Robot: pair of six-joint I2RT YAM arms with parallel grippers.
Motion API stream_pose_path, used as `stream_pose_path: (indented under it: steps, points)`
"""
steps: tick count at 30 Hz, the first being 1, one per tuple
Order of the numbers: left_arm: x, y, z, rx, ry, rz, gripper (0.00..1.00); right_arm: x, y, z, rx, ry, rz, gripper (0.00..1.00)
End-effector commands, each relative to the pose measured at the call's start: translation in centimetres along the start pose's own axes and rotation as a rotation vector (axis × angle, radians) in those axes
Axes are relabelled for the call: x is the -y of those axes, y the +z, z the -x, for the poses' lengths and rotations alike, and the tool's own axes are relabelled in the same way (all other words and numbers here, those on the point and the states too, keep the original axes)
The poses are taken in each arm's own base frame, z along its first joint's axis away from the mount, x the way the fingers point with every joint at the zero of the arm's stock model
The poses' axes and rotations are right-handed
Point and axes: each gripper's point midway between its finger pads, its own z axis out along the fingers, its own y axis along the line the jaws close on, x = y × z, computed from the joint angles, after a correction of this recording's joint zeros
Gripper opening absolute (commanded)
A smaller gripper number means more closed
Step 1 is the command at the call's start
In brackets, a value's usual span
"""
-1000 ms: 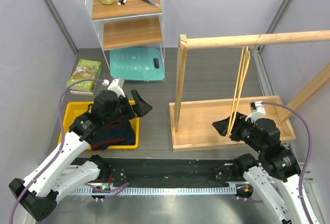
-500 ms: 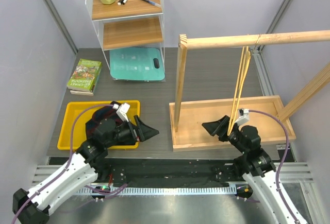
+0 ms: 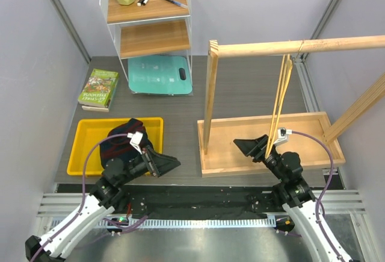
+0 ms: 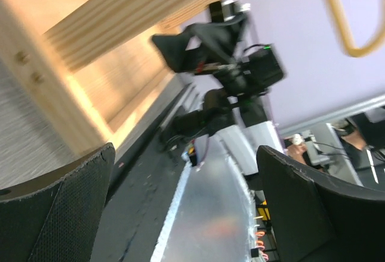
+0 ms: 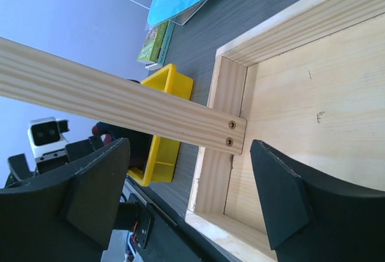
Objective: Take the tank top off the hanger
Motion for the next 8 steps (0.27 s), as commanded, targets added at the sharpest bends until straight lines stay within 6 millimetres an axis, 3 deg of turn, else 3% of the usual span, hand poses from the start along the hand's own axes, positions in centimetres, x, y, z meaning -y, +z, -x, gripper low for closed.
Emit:
stream_pose_path:
  steps: [1, 3, 6, 8]
  points:
    - [-0.2, -0.6, -1.2, -0.006, 0.012, -0.083, 1.00, 5.0, 1.0, -2.6, -0.024, -0.008, -0.059, 0.87]
    - [-0.1, -0.9, -1.1, 0.007, 0.051, -0.093, 1.00, 6.2, 0.9, -2.5, -0.011, -0.013, -0.113, 0.88]
    - [-1.4, -0.8, -1.8, -0.026, 0.050, -0.039, 1.00, 8.4, 0.5, -2.8, -0.014, -0.015, -0.208, 0.88]
    - [-2.1, -0.7, -2.0, -0.039, 0.041, -0.007, 1.00, 8.0, 0.6, -2.9, -0.021, -0.020, -0.189, 0.90]
